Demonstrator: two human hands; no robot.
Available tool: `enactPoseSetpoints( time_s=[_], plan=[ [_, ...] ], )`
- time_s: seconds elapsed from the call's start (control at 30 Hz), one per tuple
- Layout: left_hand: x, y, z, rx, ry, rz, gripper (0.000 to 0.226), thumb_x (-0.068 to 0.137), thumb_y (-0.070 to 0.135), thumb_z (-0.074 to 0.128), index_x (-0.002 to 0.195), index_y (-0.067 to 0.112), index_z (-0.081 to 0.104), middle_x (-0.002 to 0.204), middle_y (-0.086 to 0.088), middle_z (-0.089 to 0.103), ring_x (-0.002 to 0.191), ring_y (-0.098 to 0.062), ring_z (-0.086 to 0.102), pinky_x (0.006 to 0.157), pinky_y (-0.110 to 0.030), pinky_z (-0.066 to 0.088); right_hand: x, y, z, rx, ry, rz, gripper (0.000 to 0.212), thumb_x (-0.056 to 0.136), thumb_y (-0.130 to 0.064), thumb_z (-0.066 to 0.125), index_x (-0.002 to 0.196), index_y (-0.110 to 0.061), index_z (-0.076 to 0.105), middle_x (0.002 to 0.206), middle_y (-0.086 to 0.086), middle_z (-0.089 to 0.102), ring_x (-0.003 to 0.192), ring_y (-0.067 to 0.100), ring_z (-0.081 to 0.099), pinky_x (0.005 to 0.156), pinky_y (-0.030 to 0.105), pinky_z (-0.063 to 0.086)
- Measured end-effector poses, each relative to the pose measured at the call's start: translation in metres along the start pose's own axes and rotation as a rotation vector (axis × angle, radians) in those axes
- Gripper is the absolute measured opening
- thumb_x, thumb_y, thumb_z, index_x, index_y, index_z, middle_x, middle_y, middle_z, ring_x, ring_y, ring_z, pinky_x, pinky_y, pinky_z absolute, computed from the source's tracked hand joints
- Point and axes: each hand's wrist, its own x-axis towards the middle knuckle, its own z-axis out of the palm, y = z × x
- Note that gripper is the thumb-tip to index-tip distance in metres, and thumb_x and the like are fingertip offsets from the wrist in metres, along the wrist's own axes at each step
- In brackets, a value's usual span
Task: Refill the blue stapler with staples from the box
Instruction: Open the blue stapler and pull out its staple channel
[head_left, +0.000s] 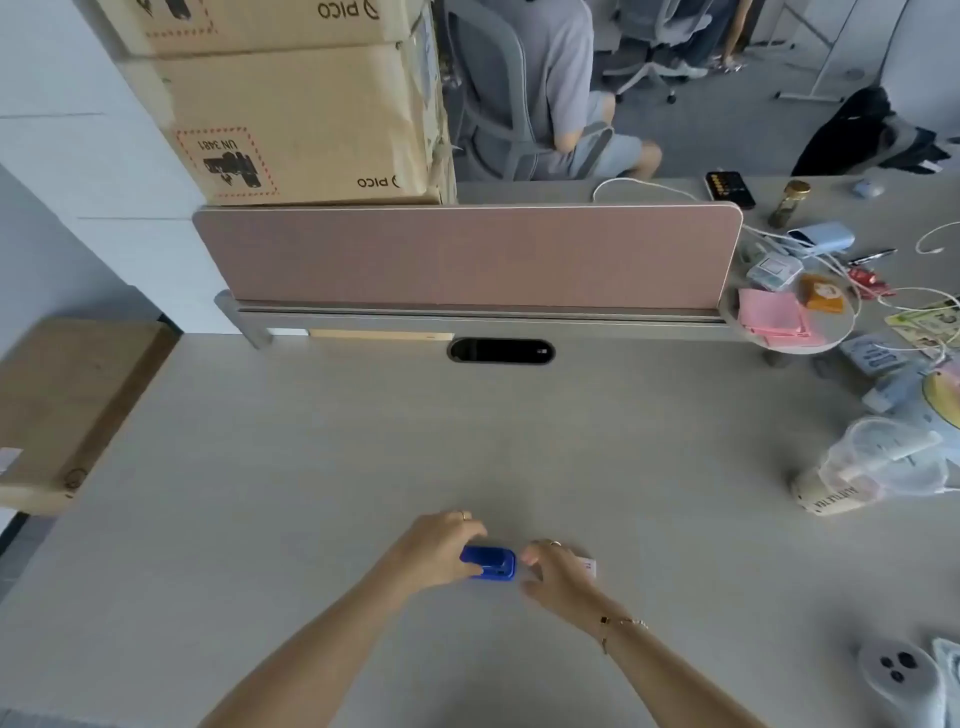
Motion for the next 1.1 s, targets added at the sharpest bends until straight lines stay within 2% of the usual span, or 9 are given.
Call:
enactPoseSetpoints(
  time_s=[0.07,0.17,0.33,0.47,0.57,0.7,0.83,0.97,1.1],
  plan=[
    [0.006,0.002,0.002,0.032,0.030,0.027,0.023,0.077,0.031,0.064,0.095,0.017,0.060,0.092,-0.005,0.062,0.084,-0.024,0.058,0.064,-0.030,0.041,0.004,-0.004,0.005,0.015,0.018,0.011,0.023,0.078,-0.010,0.053,0.099,-0.014,0.058,0.098,0.001,0.060,0.087,0.018,0.055,0.069,0.028,0.042],
    [0.013,0.002,0.009,0.101,-0.010,0.023,0.016,0.075,0.025,0.063,0.081,0.011,0.057,0.084,-0.009,0.061,0.073,-0.028,0.057,0.056,-0.029,0.034,0.010,-0.013,0.012,0.002,0.052,0.024,0.014,0.076,-0.006,0.050,0.086,-0.011,0.058,0.090,0.005,0.061,0.077,0.023,0.054,0.060,0.031,0.038],
    [0.024,0.004,0.015,0.275,-0.087,0.025,0.014,0.078,0.015,0.059,0.086,0.004,0.058,0.092,-0.016,0.063,0.080,-0.037,0.059,0.059,-0.036,0.036,0.018,-0.009,0.026,0.148,0.134,0.077,0.012,0.073,-0.008,0.057,0.083,-0.013,0.061,0.089,0.004,0.065,0.085,0.023,0.054,0.072,0.036,0.047],
    [0.022,0.007,0.016,0.295,-0.110,0.022,0.016,0.081,0.010,0.056,0.093,0.000,0.059,0.097,-0.019,0.063,0.085,-0.040,0.059,0.067,-0.041,0.044,0.019,-0.007,0.032,0.192,0.147,0.095,0.008,0.071,-0.017,0.063,0.076,-0.022,0.059,0.083,-0.005,0.066,0.086,0.018,0.052,0.072,0.031,0.043],
    [0.016,0.002,0.016,0.235,-0.076,0.032,0.014,0.081,0.010,0.054,0.090,0.000,0.060,0.095,-0.018,0.063,0.082,-0.040,0.059,0.064,-0.041,0.042,0.021,-0.006,0.032,0.137,0.167,0.043,0.014,0.069,-0.025,0.069,0.069,-0.026,0.055,0.077,-0.009,0.062,0.084,0.017,0.050,0.071,0.027,0.036],
    [0.006,-0.011,0.013,0.056,0.013,0.057,0.013,0.080,0.015,0.058,0.092,0.010,0.060,0.090,-0.011,0.061,0.076,-0.033,0.059,0.060,-0.035,0.042,0.019,-0.006,0.025,0.023,0.203,-0.043,0.009,0.077,-0.021,0.066,0.079,-0.015,0.060,0.069,-0.016,0.044,0.080,0.013,0.038,0.072,0.025,0.031],
    [-0.010,-0.033,0.002,-0.162,0.105,0.052,0.018,0.076,0.017,0.064,0.093,0.019,0.058,0.094,0.001,0.060,0.078,-0.019,0.059,0.071,-0.034,0.050,0.022,-0.004,0.020,-0.066,0.201,-0.110,0.011,0.077,-0.022,0.067,0.079,-0.015,0.059,0.087,0.001,0.065,0.091,0.019,0.051,0.074,0.025,0.028],
    [-0.025,-0.054,-0.008,-0.314,0.122,0.032,0.021,0.071,0.018,0.068,0.088,0.025,0.058,0.090,0.008,0.062,0.083,-0.004,0.061,0.080,-0.029,0.053,0.026,-0.004,0.019,-0.117,0.181,-0.156,0.011,0.077,-0.023,0.066,0.079,-0.017,0.058,0.085,0.001,0.067,0.093,0.018,0.053,0.076,0.024,0.029],
    [-0.040,-0.076,-0.016,-0.312,0.128,-0.010,0.020,0.071,0.016,0.067,0.084,0.028,0.058,0.087,0.007,0.066,0.084,-0.003,0.062,0.080,-0.028,0.053,0.026,-0.005,0.017,-0.144,0.179,-0.170,0.010,0.078,-0.023,0.066,0.078,-0.016,0.058,0.084,0.001,0.066,0.089,0.018,0.053,0.075,0.024,0.029]
  ],
)
